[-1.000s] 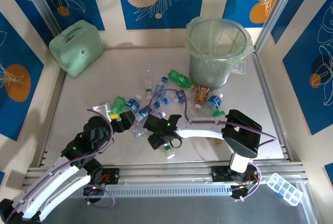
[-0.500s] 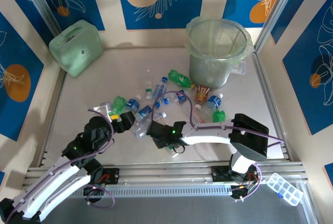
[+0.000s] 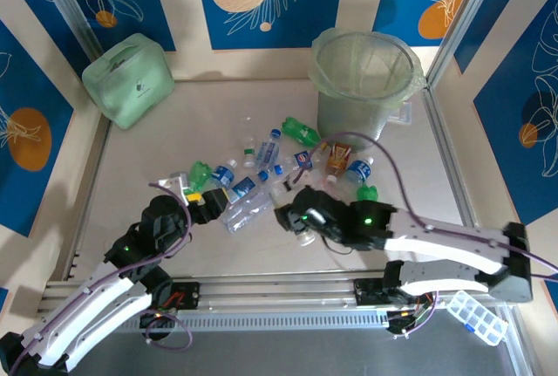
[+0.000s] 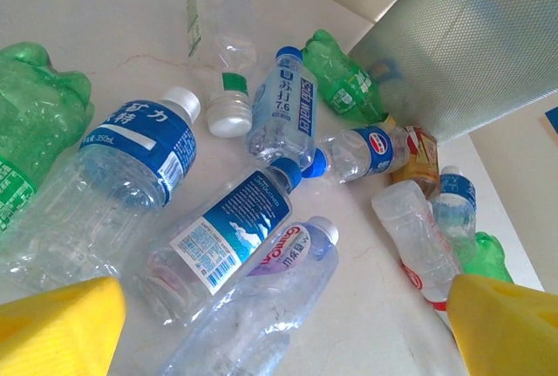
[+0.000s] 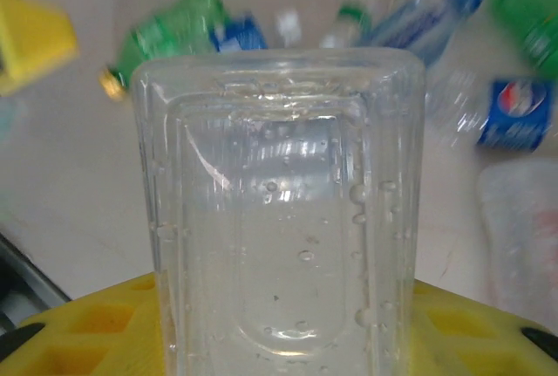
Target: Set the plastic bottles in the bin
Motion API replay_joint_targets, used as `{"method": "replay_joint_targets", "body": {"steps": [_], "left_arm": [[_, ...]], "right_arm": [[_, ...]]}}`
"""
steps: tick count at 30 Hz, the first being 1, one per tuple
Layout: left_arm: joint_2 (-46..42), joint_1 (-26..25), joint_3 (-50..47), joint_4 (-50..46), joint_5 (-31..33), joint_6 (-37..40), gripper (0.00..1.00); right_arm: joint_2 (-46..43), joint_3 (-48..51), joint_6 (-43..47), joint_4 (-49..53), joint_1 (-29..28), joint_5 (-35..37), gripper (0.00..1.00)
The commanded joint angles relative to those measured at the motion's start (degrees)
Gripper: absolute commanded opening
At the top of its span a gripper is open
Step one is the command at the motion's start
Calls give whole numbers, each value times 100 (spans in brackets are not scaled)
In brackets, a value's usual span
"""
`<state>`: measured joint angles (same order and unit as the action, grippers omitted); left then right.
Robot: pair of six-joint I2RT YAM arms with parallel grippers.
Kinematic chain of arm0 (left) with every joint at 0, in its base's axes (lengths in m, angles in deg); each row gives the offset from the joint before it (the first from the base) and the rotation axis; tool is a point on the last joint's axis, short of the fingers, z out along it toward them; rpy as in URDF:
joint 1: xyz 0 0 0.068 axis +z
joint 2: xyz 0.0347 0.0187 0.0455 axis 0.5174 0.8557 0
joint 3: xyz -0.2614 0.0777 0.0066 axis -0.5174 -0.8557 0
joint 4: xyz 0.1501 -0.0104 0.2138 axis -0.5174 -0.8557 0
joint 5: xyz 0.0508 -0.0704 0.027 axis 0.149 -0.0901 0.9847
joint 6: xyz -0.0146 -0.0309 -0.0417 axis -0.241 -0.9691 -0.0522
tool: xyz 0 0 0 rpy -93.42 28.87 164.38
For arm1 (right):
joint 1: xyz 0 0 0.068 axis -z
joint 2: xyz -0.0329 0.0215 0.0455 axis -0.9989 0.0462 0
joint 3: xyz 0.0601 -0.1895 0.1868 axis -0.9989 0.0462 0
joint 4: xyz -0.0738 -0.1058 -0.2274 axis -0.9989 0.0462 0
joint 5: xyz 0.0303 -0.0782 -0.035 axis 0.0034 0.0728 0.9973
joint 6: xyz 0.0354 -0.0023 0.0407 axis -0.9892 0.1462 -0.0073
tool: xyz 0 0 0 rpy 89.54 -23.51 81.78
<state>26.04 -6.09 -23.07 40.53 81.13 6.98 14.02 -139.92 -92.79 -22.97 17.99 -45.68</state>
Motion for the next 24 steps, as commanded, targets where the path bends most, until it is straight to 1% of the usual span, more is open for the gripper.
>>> {"method": "replay_joint_targets", "body": {"steps": [1,4,6,8,12,16,19,21,23,24], "left_arm": [[22,17,-31,185,-130,85,94],[22,22,-48,220,-145,90,94],[47,17,-64,284,-204,87,94],[79,17,-57,304,-234,79,93],[104,17,-57,307,-267,71,93],[110,21,-57,334,-303,68,93],[128,17,-57,357,-346,57,93],[136,20,-57,354,-348,67,93],[128,21,-57,363,-348,65,93],[128,22,-66,370,-348,68,93]], "right_arm": [[-442,-674,709,105,516,358,45],[-546,-1382,1095,-29,1345,91,45],[-388,-1915,1295,-175,1962,-144,44],[-72,-2448,1440,-248,2574,-381,43],[856,-3546,1494,-187,3777,-879,43],[1953,-4657,1694,31,4483,-871,43],[2792,-5490,1498,386,5051,-1307,43],[3356,-6003,1149,667,5490,-1797,43],[3888,-6573,1053,994,5692,-1835,43],[4120,-6821,997,1110,5804,-2023,43]]}}
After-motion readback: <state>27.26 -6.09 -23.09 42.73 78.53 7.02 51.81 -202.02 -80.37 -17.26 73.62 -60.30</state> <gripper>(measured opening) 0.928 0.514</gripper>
